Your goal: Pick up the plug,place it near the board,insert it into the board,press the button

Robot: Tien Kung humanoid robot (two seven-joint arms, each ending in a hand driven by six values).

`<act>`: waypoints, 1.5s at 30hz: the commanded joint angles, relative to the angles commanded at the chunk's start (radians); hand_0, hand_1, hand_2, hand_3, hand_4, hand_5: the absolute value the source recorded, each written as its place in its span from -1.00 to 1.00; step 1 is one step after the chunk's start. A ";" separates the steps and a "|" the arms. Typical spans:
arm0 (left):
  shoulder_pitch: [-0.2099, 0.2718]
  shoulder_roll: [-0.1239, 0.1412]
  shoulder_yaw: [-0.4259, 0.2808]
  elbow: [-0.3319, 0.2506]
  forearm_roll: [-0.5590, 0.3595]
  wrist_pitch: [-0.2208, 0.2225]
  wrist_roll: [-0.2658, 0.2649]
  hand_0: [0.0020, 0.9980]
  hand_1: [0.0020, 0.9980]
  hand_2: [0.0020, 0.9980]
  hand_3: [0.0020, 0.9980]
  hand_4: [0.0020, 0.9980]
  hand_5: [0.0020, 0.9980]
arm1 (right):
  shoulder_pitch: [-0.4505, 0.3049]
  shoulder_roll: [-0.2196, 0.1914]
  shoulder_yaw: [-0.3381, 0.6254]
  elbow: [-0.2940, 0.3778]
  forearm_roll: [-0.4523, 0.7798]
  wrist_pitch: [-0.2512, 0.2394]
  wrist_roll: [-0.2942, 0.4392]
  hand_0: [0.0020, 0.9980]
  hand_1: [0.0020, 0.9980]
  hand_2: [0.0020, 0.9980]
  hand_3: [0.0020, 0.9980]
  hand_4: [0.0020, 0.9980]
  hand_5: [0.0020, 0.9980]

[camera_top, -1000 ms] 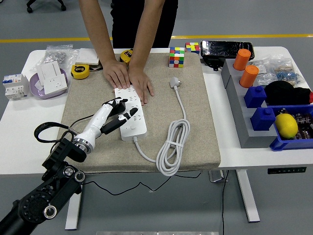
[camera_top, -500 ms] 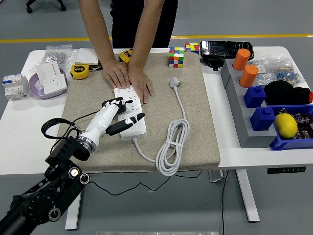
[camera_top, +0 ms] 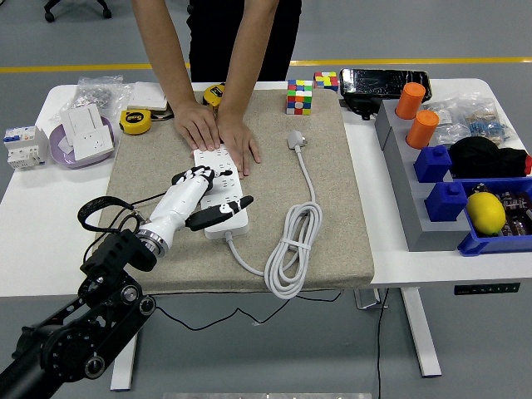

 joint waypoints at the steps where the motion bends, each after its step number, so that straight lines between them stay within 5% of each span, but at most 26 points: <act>1: 0.000 0.000 -0.001 -0.002 0.001 0.001 0.000 1.00 1.00 0.86 0.76 1.00 1.00 | 0.000 0.000 0.000 0.000 -0.001 0.000 0.000 0.66 0.52 0.51 0.57 1.00 0.66; 15: 0.017 0.012 -0.078 0.026 0.060 -0.003 0.031 1.00 1.00 0.87 0.76 1.00 1.00 | -0.002 0.001 0.002 0.000 -0.002 0.000 0.000 0.66 0.52 0.51 0.57 1.00 0.67; 45: 0.005 0.007 -0.024 0.043 0.050 -0.021 0.040 1.00 1.00 0.88 0.76 1.00 1.00 | 0.001 0.000 0.001 0.000 0.001 0.000 0.002 0.66 0.52 0.51 0.57 1.00 0.68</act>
